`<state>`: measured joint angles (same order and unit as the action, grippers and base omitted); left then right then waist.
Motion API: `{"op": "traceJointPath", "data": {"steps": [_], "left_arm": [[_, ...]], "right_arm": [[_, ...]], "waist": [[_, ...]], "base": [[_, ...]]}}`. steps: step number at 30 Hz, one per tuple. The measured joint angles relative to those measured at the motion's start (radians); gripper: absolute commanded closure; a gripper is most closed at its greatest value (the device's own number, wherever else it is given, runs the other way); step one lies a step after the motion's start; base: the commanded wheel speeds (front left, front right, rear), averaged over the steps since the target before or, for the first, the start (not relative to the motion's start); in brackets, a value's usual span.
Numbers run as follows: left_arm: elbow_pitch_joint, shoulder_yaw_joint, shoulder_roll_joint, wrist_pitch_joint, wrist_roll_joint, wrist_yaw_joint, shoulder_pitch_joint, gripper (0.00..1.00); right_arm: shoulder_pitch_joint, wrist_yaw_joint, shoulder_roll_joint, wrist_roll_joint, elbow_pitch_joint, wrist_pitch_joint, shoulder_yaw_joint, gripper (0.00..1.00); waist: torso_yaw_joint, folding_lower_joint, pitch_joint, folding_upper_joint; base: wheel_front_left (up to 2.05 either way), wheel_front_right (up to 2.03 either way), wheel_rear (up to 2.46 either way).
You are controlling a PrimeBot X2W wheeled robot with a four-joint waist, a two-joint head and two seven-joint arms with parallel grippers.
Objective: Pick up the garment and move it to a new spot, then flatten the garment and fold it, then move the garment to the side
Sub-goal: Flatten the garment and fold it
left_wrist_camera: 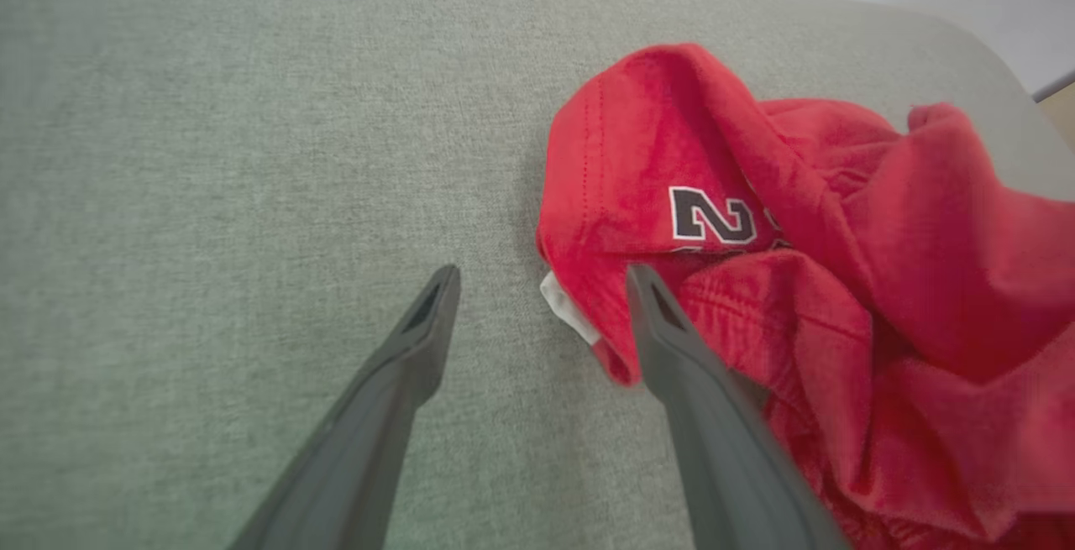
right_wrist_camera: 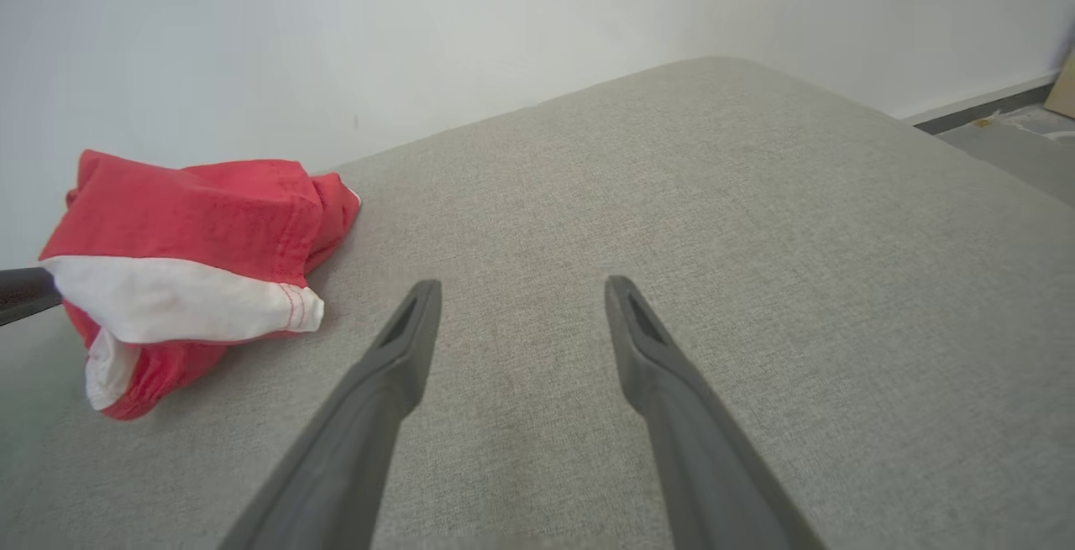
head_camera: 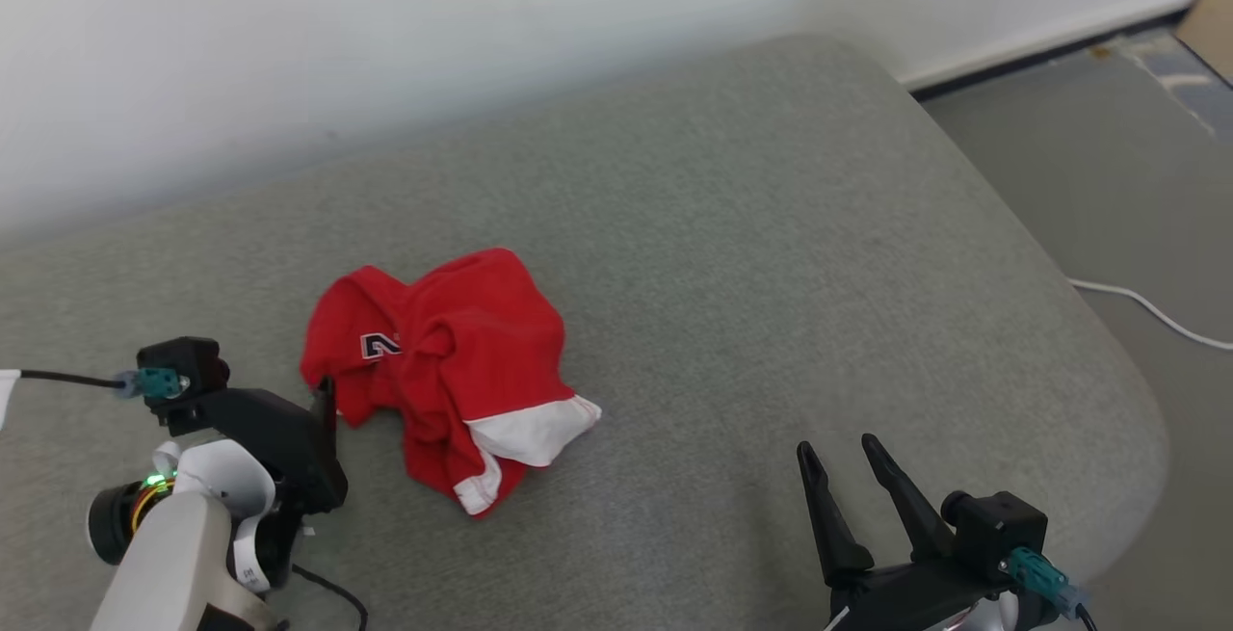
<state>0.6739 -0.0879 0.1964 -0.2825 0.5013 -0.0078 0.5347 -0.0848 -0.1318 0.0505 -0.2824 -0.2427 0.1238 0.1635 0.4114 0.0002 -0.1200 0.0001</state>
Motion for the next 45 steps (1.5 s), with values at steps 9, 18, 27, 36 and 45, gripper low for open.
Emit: {"op": "traceJointPath", "data": {"steps": [9, 18, 27, 36, 45], "left_arm": [[0.063, -0.011, -0.009, -0.011, -0.003, 0.024, 0.043, 1.0], [-0.033, -0.001, -0.019, 0.228, -0.005, -0.036, 0.129, 1.0], [-0.279, -0.084, -0.063, 0.316, -0.035, -0.081, 0.223, 1.0], [-0.483, -0.149, -0.067, 0.212, -0.077, -0.052, 0.285, 1.0], [-0.638, -0.101, 0.017, 0.143, -0.135, 0.055, 0.216, 1.0]], "right_arm": [[-0.021, 0.0, 0.0, -0.005, -0.013, 0.011, 0.007, 0.0], [-0.034, 0.0, -0.001, -0.002, -0.027, 0.022, 0.002, 0.0], [-0.029, 0.0, -0.001, 0.011, -0.029, 0.009, 0.001, 0.0], [0.001, 0.0, -0.001, 0.01, -0.031, -0.001, 0.004, 0.0], [0.016, 0.0, -0.001, 0.01, -0.023, -0.001, -0.015, 0.0]], "waist": [[0.046, 0.0, -0.058, 0.0], [0.008, 0.0, -0.059, 0.0], [-0.044, -0.0002, 0.003, 0.0], [-0.07, -0.0003, 0.086, -0.0001], [-0.087, -0.0003, 0.098, -0.0002]], "base": [[0.0, 0.0, 0.0], [0.0, 0.0, 0.0], [0.0, 0.0, 0.0], [0.0, 0.0, 0.0], [0.0, 0.0, 0.0]]}}
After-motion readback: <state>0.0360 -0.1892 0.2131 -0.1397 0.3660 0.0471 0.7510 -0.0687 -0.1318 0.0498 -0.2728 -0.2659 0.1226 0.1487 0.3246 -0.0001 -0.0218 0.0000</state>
